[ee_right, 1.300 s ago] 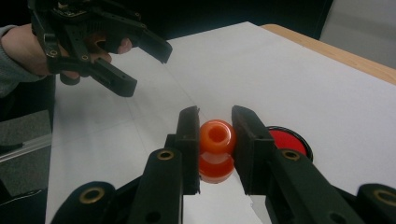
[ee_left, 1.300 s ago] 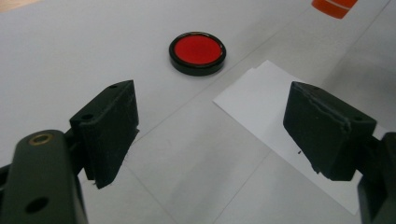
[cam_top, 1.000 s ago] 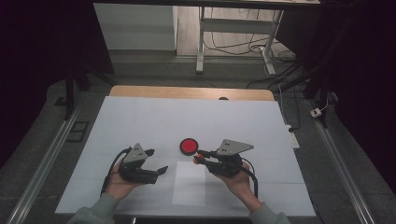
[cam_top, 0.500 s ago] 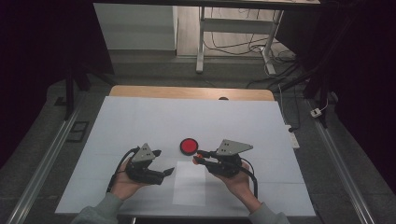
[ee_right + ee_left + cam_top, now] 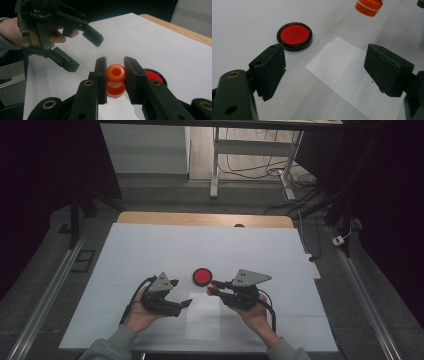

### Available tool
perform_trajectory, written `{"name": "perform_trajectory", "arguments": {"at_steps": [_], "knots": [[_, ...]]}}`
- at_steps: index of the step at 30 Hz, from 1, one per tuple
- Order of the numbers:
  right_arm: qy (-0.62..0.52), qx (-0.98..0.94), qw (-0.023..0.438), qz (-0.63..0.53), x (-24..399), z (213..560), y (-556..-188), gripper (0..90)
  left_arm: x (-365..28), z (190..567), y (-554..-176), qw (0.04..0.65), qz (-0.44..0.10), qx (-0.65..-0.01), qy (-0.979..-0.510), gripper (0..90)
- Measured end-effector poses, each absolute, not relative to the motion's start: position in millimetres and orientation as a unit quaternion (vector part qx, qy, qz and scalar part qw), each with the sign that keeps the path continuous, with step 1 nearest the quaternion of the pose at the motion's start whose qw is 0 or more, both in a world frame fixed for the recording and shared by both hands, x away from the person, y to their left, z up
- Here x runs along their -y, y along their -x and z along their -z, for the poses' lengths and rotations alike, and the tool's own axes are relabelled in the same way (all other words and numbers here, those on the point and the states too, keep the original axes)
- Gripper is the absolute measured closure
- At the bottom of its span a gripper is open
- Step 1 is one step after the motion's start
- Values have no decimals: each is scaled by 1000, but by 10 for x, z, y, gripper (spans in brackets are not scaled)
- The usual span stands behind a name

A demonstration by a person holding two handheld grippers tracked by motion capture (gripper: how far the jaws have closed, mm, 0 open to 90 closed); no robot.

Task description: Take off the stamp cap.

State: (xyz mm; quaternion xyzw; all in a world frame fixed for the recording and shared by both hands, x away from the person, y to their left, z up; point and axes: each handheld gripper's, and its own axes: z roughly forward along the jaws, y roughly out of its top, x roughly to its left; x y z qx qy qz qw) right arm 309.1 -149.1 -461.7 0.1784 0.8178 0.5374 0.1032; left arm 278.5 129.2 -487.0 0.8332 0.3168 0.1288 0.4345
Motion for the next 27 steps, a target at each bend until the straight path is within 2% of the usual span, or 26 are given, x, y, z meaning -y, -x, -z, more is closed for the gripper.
{"name": "perform_trajectory", "arguments": {"at_steps": [27], "knots": [[-176,-817,104,-539,1486,4615,-3087,717,-1042,4852,-2855,435,-121,-294,-842,186]]}}
